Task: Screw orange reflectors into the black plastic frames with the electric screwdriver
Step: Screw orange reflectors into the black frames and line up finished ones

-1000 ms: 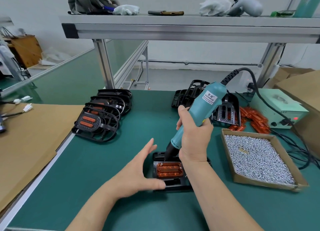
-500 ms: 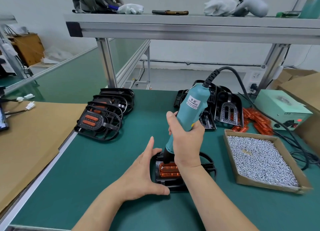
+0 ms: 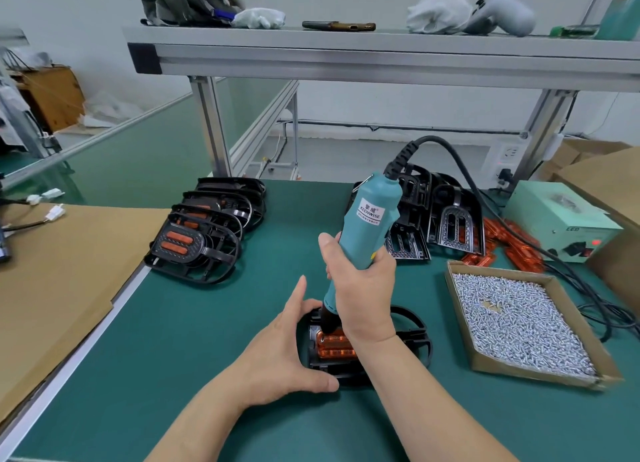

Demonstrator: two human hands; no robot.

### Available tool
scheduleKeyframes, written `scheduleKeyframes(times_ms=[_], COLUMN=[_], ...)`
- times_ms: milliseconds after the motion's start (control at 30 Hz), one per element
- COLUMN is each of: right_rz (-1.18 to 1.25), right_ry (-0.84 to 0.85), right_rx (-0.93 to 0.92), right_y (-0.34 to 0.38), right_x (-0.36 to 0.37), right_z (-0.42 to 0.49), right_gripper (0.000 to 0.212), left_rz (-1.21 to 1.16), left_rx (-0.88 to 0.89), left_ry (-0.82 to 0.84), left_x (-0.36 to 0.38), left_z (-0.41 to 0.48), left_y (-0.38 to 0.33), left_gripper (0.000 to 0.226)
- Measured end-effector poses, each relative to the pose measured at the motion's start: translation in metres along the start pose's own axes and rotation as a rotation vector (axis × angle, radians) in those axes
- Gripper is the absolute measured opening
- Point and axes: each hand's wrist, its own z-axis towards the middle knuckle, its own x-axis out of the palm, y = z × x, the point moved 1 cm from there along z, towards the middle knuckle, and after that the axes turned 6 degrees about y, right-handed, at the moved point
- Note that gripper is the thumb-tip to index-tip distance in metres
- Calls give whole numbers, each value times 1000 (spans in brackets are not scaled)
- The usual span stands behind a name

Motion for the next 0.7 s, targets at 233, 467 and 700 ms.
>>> scheduleKeyframes(times_ms=[233,467,700], right_rz=[-17,41,41], right_ry=[-2,13,108], right_rx=[20,6,-33], right_y=[-1,6,18], right_x=[0,-10,-19], right_z=[-1,-3,-10], right_gripper=[46,24,25], left_rz=[-4,15,-5], left_rx=[15,30,32], left_ry=[1,23,34], left_x=[2,-1,-1], left_z=[2,4,2], left_y=[1,1,1], left_gripper=[146,138,136])
